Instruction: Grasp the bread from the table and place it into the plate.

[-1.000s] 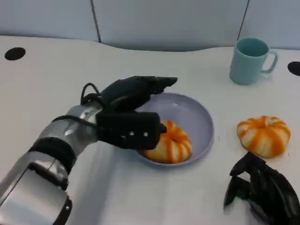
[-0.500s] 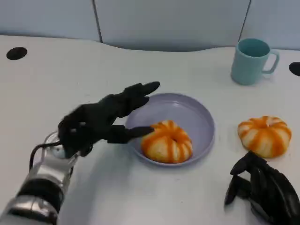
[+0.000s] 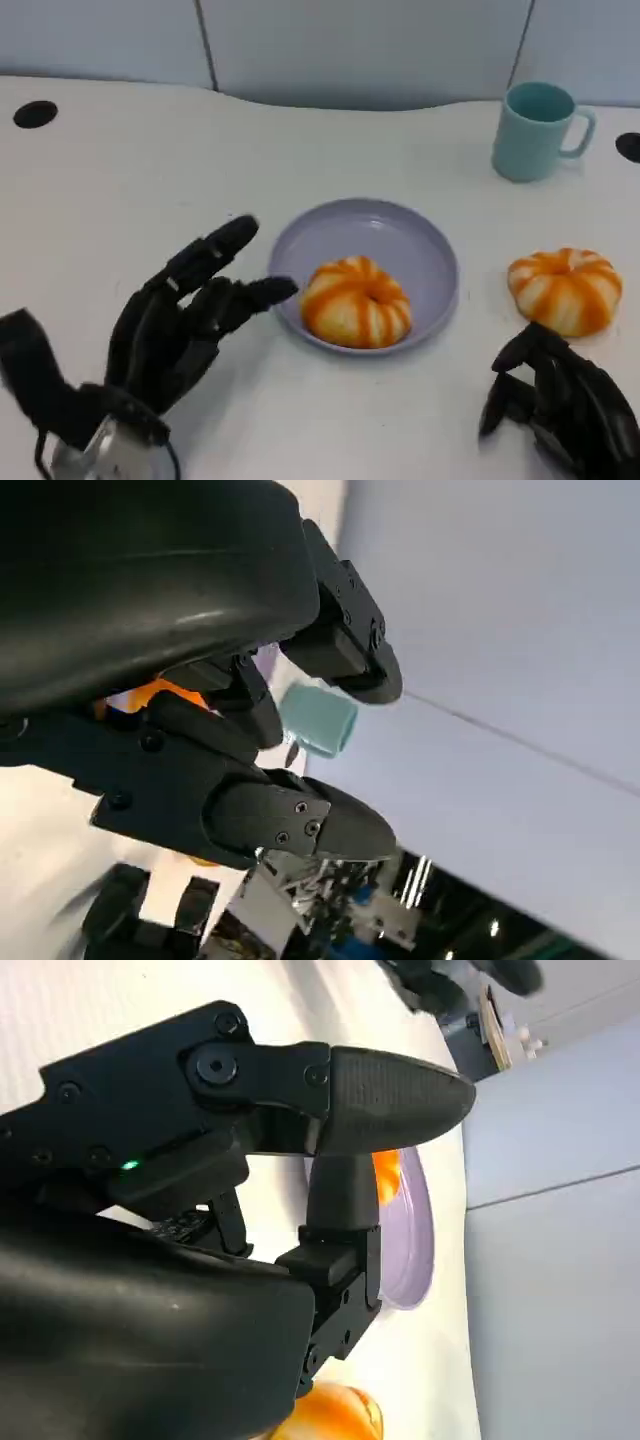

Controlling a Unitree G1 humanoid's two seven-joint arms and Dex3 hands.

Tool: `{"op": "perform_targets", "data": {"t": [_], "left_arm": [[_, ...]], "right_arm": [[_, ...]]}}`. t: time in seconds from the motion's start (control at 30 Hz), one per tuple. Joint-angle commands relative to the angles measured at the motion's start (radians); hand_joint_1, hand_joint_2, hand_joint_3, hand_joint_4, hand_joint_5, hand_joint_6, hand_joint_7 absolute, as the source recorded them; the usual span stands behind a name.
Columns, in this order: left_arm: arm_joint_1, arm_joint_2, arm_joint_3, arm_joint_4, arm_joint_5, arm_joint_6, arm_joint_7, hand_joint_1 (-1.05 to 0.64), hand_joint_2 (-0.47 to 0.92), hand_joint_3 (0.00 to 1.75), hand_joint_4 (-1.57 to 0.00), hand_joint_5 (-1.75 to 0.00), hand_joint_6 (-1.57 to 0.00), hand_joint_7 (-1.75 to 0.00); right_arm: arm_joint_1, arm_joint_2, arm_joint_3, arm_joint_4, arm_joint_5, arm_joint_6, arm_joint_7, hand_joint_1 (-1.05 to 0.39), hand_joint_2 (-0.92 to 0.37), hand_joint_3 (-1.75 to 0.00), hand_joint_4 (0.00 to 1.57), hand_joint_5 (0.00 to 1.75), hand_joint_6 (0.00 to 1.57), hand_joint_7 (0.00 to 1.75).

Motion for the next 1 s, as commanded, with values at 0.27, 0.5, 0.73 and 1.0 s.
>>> {"op": "perform_targets", "data": {"t": [0.27, 0.5, 0.73, 1.0], "left_arm": [[0.200, -0.028, 0.006, -0.295, 0.001, 0.231, 0.192, -0.42, 0.92, 0.24, -0.65, -1.43, -0.65, -0.87], [0.249, -0.042, -0.002, -0.324, 0.035, 0.270, 0.262, -0.43, 0.92, 0.20, -0.68, -1.54, -0.64, -1.07], [0.255, -0.049, -0.009, -0.267, 0.074, 0.195, 0.233, -0.42, 0.92, 0.26, -0.65, -1.61, -0.61, -1.23], [0.216, -0.063, -0.010, -0.167, 0.126, 0.076, 0.227, -0.43, 0.90, 0.28, -0.71, -1.60, -0.67, -1.22]], "right_arm": [[0.008, -0.007, -0.004, -0.004, -0.006, 0.001, -0.008, -0.47, -0.92, -0.57, 0.70, 1.75, 0.42, 1.74], [0.009, -0.010, -0.006, -0.009, -0.005, 0.005, -0.009, -0.48, -0.92, -0.56, 0.71, 1.75, 0.43, 1.75], [0.006, -0.016, -0.016, 0.001, 0.004, 0.009, -0.002, -0.48, -0.92, -0.56, 0.70, 1.75, 0.42, 1.73], [-0.019, -0.032, -0.035, 0.051, 0.016, -0.011, 0.029, -0.47, -0.92, -0.57, 0.72, 1.75, 0.42, 1.73]]}}
